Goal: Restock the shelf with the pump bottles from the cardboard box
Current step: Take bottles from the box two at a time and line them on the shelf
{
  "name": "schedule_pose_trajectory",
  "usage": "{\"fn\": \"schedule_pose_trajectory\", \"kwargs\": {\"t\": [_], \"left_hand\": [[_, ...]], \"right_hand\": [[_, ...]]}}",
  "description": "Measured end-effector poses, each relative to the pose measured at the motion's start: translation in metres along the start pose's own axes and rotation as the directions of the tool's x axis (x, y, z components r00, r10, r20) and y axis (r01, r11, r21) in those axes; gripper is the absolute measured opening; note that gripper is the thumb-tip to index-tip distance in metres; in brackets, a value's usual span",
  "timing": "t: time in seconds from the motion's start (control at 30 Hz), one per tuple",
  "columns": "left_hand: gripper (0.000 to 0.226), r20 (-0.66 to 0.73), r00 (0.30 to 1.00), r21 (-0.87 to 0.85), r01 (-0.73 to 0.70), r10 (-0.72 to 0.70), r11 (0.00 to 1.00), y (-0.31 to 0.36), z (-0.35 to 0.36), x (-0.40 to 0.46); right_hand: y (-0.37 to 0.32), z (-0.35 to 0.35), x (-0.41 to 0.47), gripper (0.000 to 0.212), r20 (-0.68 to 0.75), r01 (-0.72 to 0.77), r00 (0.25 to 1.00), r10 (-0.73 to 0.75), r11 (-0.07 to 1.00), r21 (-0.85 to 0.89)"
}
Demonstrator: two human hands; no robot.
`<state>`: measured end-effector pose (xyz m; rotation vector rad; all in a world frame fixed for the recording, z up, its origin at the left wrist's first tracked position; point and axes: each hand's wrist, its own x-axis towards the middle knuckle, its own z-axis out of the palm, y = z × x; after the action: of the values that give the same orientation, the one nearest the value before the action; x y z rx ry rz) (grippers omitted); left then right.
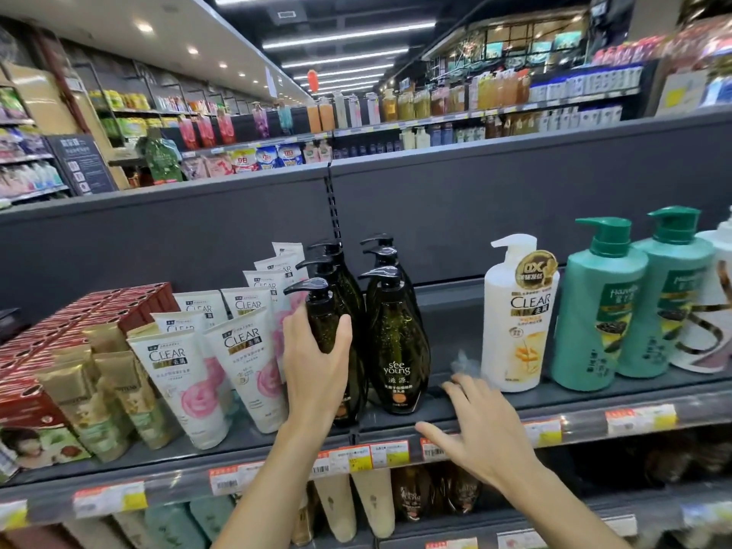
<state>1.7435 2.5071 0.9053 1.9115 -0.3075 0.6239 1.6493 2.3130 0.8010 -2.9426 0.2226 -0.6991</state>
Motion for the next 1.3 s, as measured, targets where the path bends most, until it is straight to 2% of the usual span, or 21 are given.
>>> {"fn": "schedule_pose_trajectory", "kwargs": {"t": [0.27,0.43,0.53,0.6,0.67,0.7,0.77,0.83,0.9,0.97,1.03,1.1,1.23,1.3], "left_hand": [[0.063,-0.060,0.997,0.036,0.043,-0.040,0.998,-0.002,0.010,0.001],[0.070,-0.063,0.998,0.088,-0.002,0.007,0.996,-0.006,0.010,-0.002],[0.070,-0.050,0.999,0.053,0.006,-0.004,0.999,-0.014,0.008,-0.011],[0.063,-0.078,0.997,-0.047,0.027,-0.031,0.998,-0.015,0.004,-0.019],[0.053,-0.105,0.985,-0.180,0.115,-0.135,0.977,-0.012,0.001,-0.023],[0.050,-0.109,0.973,-0.213,0.180,-0.206,0.960,-0.011,0.001,-0.022],[0.050,-0.108,0.942,-0.194,0.294,-0.319,0.936,-0.009,0.003,-0.018],[0.053,-0.105,0.915,-0.191,0.366,-0.390,0.911,-0.011,0.007,-0.014],[0.061,-0.072,0.874,-0.251,0.451,-0.481,0.856,-0.016,0.011,-0.014],[0.071,-0.027,0.826,-0.303,0.530,-0.563,0.792,-0.022,0.013,-0.018],[0.066,0.021,0.787,-0.353,0.583,-0.617,0.732,-0.022,0.014,-0.022],[0.060,0.060,0.790,-0.378,0.583,-0.610,0.719,-0.019,0.011,-0.027],[0.067,0.093,0.871,-0.292,0.487,-0.483,0.823,-0.027,0.003,-0.031],[0.068,0.110,0.910,-0.195,0.415,-0.401,0.889,-0.032,-0.002,-0.031]], "right_hand": [[0.001,0.002,0.002,0.086,0.021,-0.012,1.000,0.011,0.999,0.040],[0.003,0.003,0.003,0.088,0.023,-0.015,1.000,0.014,0.998,0.053],[0.001,-0.002,0.003,0.095,0.095,-0.051,0.995,0.042,0.994,0.099],[-0.001,-0.009,0.002,0.097,0.134,-0.104,0.988,0.077,0.973,0.206],[-0.009,-0.026,0.006,0.089,0.191,-0.235,0.968,0.161,0.849,0.473],[-0.016,-0.035,0.011,0.082,0.228,-0.307,0.951,0.210,0.730,0.610],[-0.030,-0.046,0.029,0.062,0.340,-0.434,0.897,0.282,0.420,0.797],[-0.039,-0.050,0.051,0.056,0.437,-0.497,0.847,0.304,0.159,0.853],[-0.044,-0.052,0.072,0.058,0.500,-0.531,0.816,0.288,0.035,0.847],[-0.047,-0.053,0.085,0.061,0.539,-0.558,0.807,0.242,0.012,0.830],[-0.048,-0.051,0.093,0.061,0.551,-0.564,0.811,0.198,0.014,0.825],[-0.047,-0.048,0.096,0.061,0.551,-0.563,0.816,0.173,0.023,0.826],[-0.048,-0.036,0.096,0.066,0.499,-0.515,0.844,0.196,0.034,0.857],[-0.047,-0.029,0.091,0.084,0.410,-0.428,0.882,0.234,0.032,0.903]]}}
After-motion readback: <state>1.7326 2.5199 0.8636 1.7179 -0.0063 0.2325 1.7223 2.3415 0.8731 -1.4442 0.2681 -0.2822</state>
